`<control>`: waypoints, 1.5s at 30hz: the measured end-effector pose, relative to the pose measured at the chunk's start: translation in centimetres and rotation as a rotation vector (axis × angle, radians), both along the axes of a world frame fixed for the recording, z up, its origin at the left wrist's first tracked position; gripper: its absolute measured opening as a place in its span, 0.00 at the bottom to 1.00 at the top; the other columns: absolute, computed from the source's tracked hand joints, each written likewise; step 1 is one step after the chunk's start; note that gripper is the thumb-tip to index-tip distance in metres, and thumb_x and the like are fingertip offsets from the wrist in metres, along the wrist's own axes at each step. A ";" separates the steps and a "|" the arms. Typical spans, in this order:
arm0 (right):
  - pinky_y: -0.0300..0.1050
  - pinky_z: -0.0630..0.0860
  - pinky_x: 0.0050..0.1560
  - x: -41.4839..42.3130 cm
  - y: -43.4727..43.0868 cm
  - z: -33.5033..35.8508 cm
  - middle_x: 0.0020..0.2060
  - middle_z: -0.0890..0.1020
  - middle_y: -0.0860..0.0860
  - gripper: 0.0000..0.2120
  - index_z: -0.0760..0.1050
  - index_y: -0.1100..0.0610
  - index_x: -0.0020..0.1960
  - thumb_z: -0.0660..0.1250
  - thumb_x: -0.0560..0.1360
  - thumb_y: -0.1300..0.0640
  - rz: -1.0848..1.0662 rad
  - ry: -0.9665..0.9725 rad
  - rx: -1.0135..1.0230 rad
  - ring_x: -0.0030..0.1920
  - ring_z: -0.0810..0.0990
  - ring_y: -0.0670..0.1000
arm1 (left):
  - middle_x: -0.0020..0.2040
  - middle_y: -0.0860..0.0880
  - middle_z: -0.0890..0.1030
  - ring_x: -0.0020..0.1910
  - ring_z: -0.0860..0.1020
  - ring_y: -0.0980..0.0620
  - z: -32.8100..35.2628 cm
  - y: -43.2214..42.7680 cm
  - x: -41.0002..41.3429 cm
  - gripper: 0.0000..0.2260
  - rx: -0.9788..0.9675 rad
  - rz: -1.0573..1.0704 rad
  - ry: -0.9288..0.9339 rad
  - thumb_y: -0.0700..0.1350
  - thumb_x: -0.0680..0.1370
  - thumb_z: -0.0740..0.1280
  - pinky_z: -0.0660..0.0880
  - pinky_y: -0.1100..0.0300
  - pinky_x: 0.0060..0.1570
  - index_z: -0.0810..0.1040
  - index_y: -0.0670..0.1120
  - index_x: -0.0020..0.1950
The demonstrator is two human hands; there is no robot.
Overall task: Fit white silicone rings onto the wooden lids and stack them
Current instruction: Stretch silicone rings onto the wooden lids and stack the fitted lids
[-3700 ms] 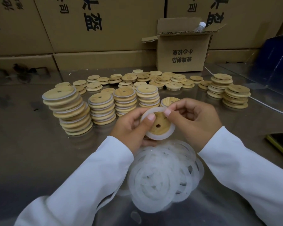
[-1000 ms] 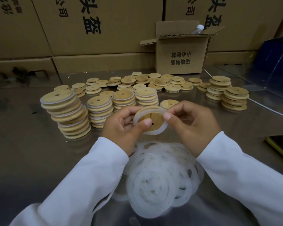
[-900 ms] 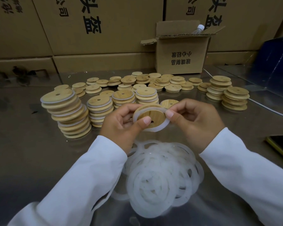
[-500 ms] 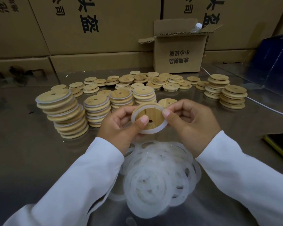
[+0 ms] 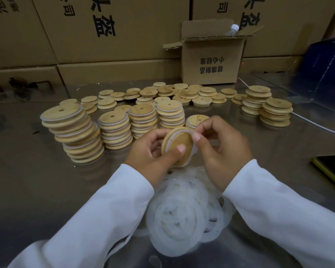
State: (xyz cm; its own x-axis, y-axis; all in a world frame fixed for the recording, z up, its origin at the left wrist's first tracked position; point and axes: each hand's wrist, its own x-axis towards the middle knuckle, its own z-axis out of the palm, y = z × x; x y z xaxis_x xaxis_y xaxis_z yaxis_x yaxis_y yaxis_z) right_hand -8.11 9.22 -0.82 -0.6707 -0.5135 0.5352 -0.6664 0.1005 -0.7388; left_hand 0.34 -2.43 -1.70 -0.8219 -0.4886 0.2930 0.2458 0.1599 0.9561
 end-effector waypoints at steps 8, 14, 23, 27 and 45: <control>0.39 0.75 0.47 -1.1 -0.1 0.6 0.37 0.79 0.47 0.08 0.75 0.51 0.37 0.66 0.74 0.61 0.096 -0.203 0.062 0.42 0.78 0.48 | 0.35 0.56 0.82 0.37 0.80 0.57 0.0 -0.5 0.1 0.07 -0.121 0.068 0.047 0.48 0.65 0.68 0.77 0.65 0.39 0.79 0.51 0.41; 0.34 0.74 0.42 -1.3 0.1 1.2 0.33 0.79 0.48 0.09 0.76 0.54 0.36 0.67 0.73 0.63 0.161 -0.287 0.006 0.36 0.77 0.45 | 0.36 0.53 0.83 0.37 0.81 0.56 -0.1 -0.8 0.1 0.09 -0.004 0.044 0.040 0.49 0.64 0.69 0.77 0.64 0.35 0.80 0.49 0.43; 0.37 0.77 0.44 -0.3 -0.1 0.5 0.32 0.80 0.46 0.06 0.77 0.53 0.36 0.70 0.70 0.61 0.167 -0.271 -0.121 0.38 0.79 0.47 | 0.37 0.49 0.83 0.37 0.82 0.51 0.3 -0.9 0.3 0.10 0.106 0.083 0.048 0.51 0.61 0.70 0.79 0.59 0.31 0.82 0.50 0.40; 0.39 0.75 0.46 -0.5 -0.1 0.1 0.33 0.80 0.44 0.06 0.76 0.50 0.35 0.69 0.71 0.57 0.066 -0.171 -0.088 0.38 0.78 0.44 | 0.37 0.49 0.84 0.37 0.82 0.51 0.2 -0.8 0.2 0.12 0.126 0.043 0.016 0.46 0.62 0.75 0.80 0.56 0.34 0.79 0.46 0.43; 0.39 0.76 0.45 -0.7 0.0 0.6 0.34 0.79 0.45 0.11 0.74 0.49 0.34 0.67 0.72 0.62 0.034 -0.149 -0.025 0.40 0.80 0.49 | 0.33 0.54 0.82 0.34 0.79 0.57 0.0 -1.0 -0.1 0.03 -0.074 0.016 -0.014 0.49 0.68 0.71 0.75 0.66 0.34 0.80 0.51 0.38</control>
